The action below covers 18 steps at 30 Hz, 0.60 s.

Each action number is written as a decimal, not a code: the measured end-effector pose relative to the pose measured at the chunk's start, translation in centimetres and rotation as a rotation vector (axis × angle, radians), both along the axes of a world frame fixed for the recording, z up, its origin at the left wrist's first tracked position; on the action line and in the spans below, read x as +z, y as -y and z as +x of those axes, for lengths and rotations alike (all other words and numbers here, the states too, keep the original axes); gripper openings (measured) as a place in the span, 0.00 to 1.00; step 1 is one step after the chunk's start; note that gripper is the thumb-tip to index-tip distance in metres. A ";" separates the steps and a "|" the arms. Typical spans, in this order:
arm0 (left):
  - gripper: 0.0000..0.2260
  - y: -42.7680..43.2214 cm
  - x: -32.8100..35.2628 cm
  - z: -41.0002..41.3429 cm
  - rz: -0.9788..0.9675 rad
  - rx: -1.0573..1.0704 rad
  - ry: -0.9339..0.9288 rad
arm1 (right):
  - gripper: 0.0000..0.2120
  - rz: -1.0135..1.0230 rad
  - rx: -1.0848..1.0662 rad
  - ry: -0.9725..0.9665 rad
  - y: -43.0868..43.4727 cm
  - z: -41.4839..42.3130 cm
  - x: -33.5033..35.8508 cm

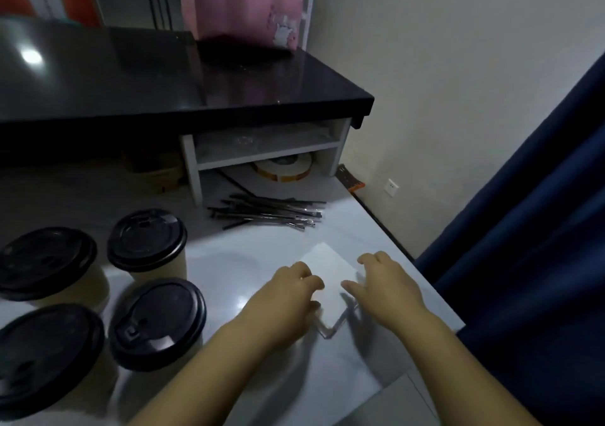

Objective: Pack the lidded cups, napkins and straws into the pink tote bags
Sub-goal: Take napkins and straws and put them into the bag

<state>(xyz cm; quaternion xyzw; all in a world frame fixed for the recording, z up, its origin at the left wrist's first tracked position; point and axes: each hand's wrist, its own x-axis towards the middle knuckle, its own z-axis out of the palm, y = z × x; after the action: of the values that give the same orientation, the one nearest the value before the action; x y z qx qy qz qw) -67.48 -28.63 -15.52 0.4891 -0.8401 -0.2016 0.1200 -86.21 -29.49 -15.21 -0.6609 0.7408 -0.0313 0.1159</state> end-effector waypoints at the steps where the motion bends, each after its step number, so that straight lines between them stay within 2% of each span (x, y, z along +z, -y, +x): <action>1: 0.16 0.4 -0.8 -0.5 0.019 0.055 0.000 | 0.25 0.015 0.025 0.005 0.8 -0.5 -0.6; 5: 0.22 1.5 -2.7 -1.5 0.098 0.254 0.026 | 0.25 0.123 0.126 0.123 3.6 -2.0 -2.1; 8: 0.22 1.7 -3.2 -1.9 0.134 0.346 0.071 | 0.20 0.119 0.172 0.247 5.0 -2.5 -2.3; 12: 0.26 1.2 -3.6 -2.5 0.136 0.455 -0.012 | 0.16 0.054 0.180 0.378 6.3 -3.1 -2.4; 18: 0.28 0.8 -3.9 -2.8 0.080 0.588 -0.084 | 0.07 0.048 0.226 0.422 7.0 -4.0 -2.7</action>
<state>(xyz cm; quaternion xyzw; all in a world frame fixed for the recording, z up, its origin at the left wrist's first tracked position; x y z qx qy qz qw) -70.29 -29.44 -19.46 0.7069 -0.6482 -0.2111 0.1883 -90.26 -36.50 -17.88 -0.7154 0.6221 -0.1378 0.2868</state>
